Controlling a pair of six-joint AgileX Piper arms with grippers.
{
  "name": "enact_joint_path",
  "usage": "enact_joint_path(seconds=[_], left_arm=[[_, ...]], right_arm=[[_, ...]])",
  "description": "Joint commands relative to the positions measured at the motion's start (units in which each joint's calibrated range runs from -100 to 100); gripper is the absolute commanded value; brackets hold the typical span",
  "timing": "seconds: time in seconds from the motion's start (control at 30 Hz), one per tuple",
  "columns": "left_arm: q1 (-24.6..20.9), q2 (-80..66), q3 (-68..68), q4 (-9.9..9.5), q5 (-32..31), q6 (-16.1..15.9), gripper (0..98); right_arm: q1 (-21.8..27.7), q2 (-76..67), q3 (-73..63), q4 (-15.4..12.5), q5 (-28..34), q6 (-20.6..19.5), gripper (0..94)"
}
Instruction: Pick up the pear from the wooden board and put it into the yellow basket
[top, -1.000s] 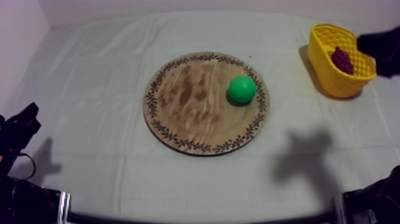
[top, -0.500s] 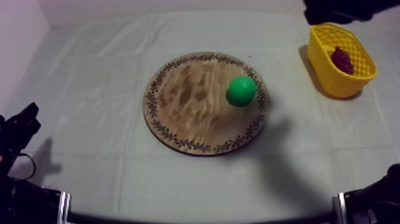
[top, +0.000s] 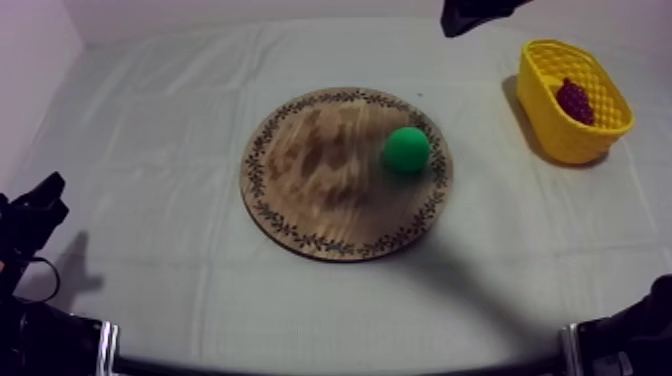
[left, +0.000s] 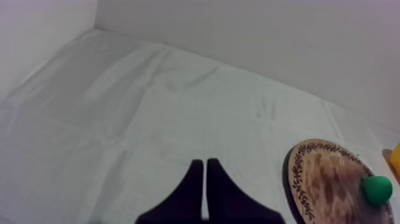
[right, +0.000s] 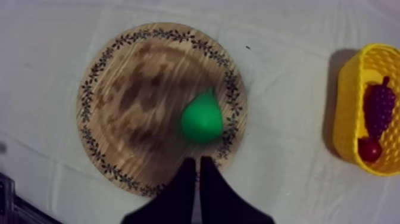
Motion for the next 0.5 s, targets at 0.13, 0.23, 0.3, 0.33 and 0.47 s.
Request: enact_joint_path(seconds=[0.13,0.23,0.3,0.33,0.47], left_arm=[[0.01,0.0,0.0,-0.02,-0.01,-0.01,0.1],[0.01,0.0,0.0,-0.02,-0.01,-0.01,0.1],[0.01,0.0,0.0,-0.02,-0.01,-0.01,0.1],[0.01,0.0,0.0,-0.02,-0.01,-0.01,0.1],[0.01,0.0,0.0,-0.02,-0.01,-0.01,0.1]], right_arm=[[0.85,8.19,-0.41,-1.52,0.35,-1.23,0.3],[1.24,10.87,-0.82,-2.0,0.4,-1.75,0.3],[1.52,12.33,-1.03,-2.45,0.43,-2.04,0.3],[1.64,13.01,-1.13,-2.72,0.44,-2.17,0.3],[1.86,15.19,-1.41,-3.65,0.46,-2.69,0.3]])
